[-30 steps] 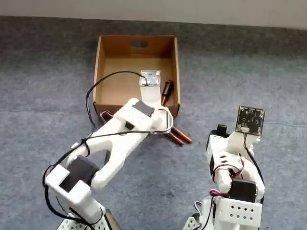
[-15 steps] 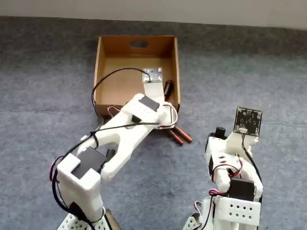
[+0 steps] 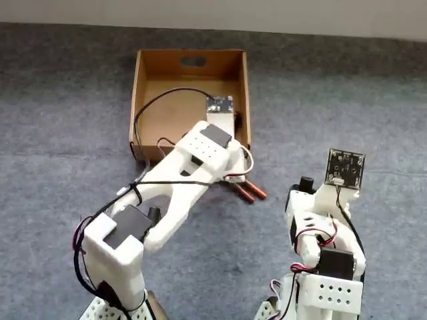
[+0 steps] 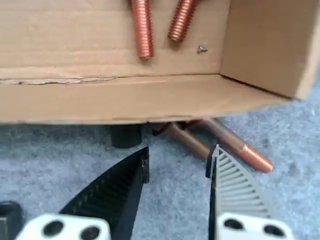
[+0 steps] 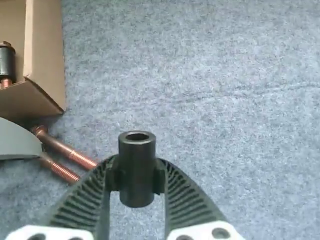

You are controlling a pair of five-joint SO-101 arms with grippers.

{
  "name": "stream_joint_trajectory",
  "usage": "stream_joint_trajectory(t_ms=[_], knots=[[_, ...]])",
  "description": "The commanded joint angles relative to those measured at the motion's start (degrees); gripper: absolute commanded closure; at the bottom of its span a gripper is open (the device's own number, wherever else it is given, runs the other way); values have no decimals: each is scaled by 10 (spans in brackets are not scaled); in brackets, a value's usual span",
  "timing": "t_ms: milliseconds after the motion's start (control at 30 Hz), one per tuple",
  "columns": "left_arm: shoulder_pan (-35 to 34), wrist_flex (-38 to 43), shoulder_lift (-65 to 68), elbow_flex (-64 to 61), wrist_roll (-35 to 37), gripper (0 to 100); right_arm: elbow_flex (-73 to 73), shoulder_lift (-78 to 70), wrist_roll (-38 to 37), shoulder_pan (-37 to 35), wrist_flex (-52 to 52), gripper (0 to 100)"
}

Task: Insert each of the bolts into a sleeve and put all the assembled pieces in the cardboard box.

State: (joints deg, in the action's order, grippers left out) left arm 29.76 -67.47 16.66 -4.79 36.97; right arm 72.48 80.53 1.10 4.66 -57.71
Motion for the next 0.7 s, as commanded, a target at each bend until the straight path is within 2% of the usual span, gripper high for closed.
stream_joint_trajectory(t_ms=[0,233,467,667], knots=[[25,-15,3,26,2,796,-5,7,5,1,11,992],[4,41,4,-5,5,796,-4,7,5,4,10,992],[-3,50,5,-19,44,796,-4,7,5,4,10,992],[-3,55,6,-19,45,796,-4,7,5,4,10,992]])
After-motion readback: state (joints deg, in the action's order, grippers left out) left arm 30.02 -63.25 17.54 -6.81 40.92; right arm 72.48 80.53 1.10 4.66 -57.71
